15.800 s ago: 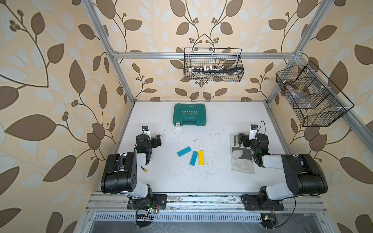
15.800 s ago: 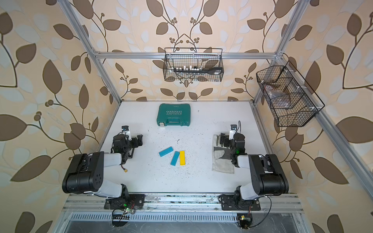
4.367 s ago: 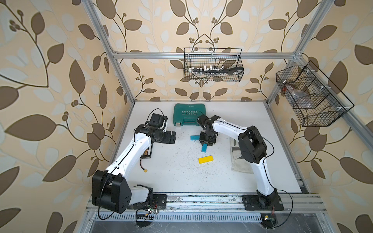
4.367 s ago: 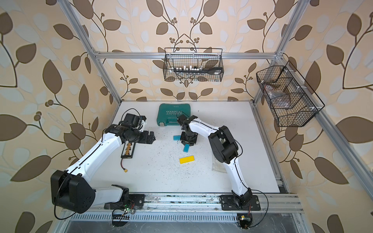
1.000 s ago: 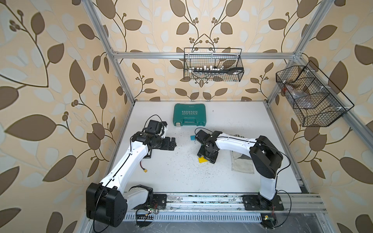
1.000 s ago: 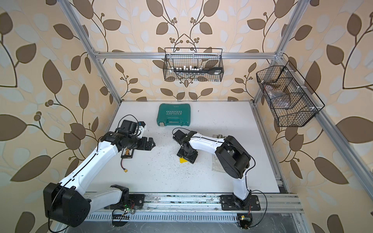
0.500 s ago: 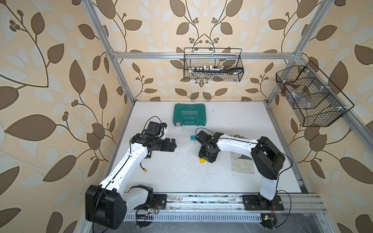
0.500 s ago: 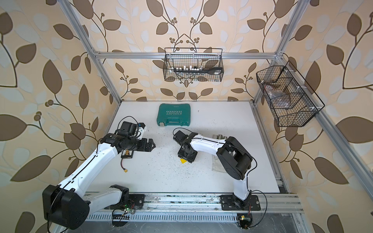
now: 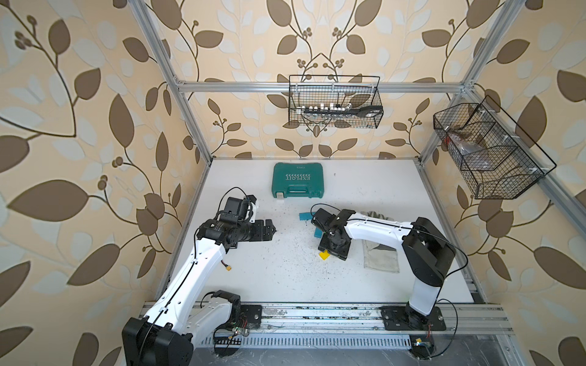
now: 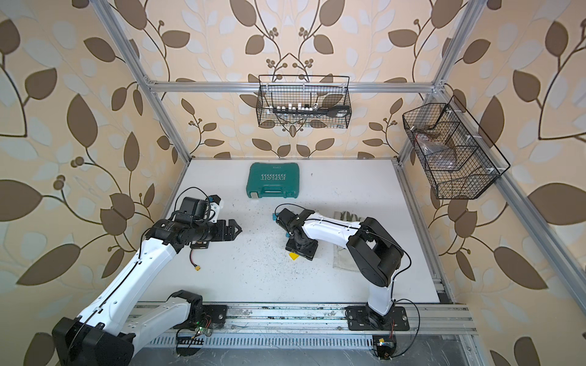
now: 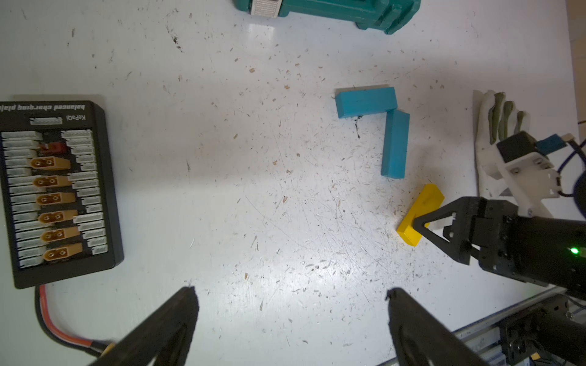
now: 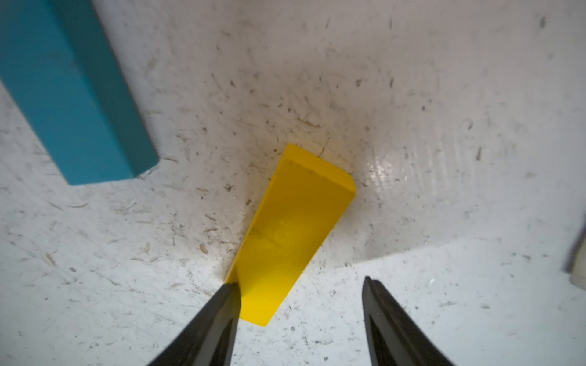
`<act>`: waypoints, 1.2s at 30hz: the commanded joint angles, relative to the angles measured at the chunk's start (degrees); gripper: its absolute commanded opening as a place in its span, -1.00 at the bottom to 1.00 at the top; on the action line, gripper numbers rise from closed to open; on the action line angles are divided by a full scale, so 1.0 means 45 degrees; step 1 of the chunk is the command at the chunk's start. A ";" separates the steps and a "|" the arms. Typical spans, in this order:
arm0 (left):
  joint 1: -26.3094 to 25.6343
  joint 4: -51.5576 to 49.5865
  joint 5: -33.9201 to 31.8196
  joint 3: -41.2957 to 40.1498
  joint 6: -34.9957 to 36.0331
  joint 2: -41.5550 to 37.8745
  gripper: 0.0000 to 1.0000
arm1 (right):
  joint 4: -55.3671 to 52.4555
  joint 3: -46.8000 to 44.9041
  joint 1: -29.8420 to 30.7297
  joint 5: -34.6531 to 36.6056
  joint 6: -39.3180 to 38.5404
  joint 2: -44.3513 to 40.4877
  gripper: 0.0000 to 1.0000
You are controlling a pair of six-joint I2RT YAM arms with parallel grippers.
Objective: Assemble the number 7 with building blocks
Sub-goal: Assemble the building block at the center of the board.
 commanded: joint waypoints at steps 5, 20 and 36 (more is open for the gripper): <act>-0.0070 -0.1070 0.0053 0.0862 -0.0126 -0.0483 0.86 | -0.0050 0.0244 -0.0025 0.0426 0.0030 0.0285 0.30; -0.0090 -0.1209 0.0488 0.1154 -0.0090 -0.0248 0.84 | 0.0330 0.0578 -0.0131 0.0576 0.0172 0.0913 0.30; -0.0089 -0.1229 0.0566 0.1118 0.0005 -0.0499 0.85 | 0.0200 -0.0022 0.0732 0.0094 0.0240 0.0642 -0.32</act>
